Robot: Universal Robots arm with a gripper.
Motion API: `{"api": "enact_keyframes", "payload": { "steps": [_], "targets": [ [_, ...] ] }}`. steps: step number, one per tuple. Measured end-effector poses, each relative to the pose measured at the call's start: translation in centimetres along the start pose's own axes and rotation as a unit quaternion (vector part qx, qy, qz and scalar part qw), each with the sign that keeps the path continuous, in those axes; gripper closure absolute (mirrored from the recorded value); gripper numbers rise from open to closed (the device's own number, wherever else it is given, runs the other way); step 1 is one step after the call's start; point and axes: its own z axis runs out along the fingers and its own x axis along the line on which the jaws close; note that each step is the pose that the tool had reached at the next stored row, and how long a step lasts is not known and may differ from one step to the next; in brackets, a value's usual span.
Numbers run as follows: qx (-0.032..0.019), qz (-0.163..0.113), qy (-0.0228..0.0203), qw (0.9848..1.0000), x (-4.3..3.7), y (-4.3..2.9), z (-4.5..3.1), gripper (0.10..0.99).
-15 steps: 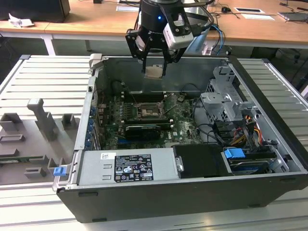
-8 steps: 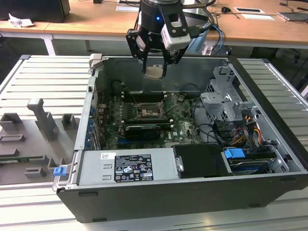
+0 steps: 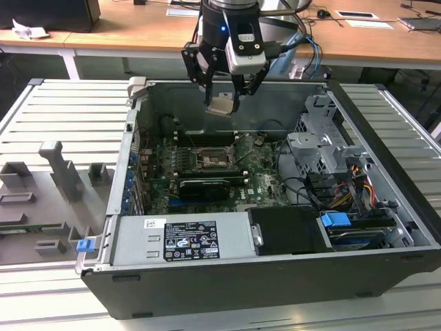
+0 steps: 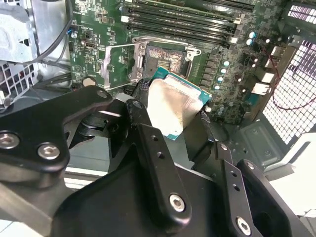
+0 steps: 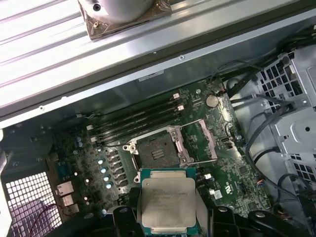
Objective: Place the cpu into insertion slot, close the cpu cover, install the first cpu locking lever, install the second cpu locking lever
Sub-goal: 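Place the cpu into insertion slot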
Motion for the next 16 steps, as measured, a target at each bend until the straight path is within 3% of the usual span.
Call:
{"api": "enact_keyframes", "payload": {
  "steps": [10,16],
  "targets": [
    [-0.0004,0.041,-0.0038,0.9991,0.0,-0.02,0.26,0.557],
    [-0.0001,0.08,-0.0075,0.9967,-0.01,-0.04,0.53,0.557]
  ]
}}
